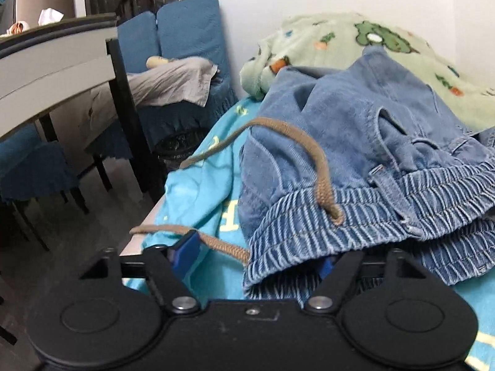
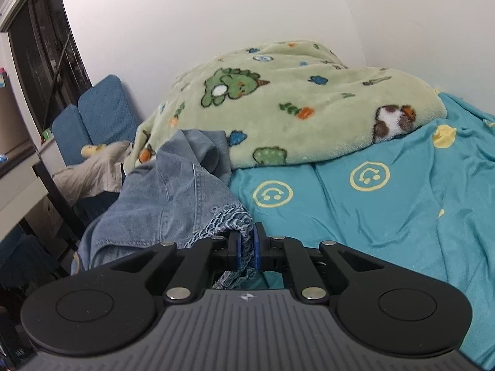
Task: Fold clothes
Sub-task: 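Lower the left gripper to the waistband beside the right gripper and close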
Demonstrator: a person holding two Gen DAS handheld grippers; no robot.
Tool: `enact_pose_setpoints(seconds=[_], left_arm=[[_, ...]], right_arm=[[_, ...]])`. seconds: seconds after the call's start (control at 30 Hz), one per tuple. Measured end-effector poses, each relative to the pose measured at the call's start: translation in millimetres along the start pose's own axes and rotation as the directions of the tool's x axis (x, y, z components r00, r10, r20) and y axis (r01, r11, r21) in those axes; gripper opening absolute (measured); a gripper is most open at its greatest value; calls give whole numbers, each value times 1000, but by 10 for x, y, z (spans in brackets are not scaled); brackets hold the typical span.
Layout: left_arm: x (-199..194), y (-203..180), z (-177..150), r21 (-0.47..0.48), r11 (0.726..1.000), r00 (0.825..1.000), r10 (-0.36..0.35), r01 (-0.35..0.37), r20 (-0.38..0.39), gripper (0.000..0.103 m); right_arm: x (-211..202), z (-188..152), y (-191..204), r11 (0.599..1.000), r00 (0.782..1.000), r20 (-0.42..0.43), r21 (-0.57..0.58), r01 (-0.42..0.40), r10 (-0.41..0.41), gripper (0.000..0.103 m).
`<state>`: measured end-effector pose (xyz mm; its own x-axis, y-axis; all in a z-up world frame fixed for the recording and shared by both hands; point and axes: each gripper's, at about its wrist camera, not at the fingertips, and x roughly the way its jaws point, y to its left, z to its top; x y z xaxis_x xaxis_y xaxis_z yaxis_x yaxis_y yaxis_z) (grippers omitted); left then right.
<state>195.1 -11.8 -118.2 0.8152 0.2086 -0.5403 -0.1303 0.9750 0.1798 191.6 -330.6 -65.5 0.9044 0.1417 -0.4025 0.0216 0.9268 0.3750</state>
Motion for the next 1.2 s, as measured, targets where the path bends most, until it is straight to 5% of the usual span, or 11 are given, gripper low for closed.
enact_pose_setpoints(seconds=[0.23, 0.53, 0.63, 0.93, 1.03, 1.2], left_arm=[[14, 27, 33, -71, 997, 999, -37, 38, 8, 40], [26, 100, 15, -102, 993, 997, -60, 55, -50, 45], [19, 94, -1, -91, 994, 996, -62, 56, -67, 52], [-30, 111, -7, -86, 995, 992, -65, 56, -106, 58], [-15, 126, -9, -94, 994, 992, -61, 51, -108, 60], [-5, 149, -10, -117, 992, 992, -66, 53, -112, 61]], right_arm=[[14, -37, 88, 995, 999, 8, -96, 39, -38, 6], [163, -138, 16, 978, 990, -70, -180, 106, -121, 12], [186, -167, -18, 966, 984, -81, -220, 137, -158, 26], [363, -357, -143, 939, 944, -214, -289, 185, -252, 36], [267, -399, 68, 873, 962, -101, -452, 182, -253, 39], [197, -657, 410, 662, 971, 24, -728, 180, -238, 42]])
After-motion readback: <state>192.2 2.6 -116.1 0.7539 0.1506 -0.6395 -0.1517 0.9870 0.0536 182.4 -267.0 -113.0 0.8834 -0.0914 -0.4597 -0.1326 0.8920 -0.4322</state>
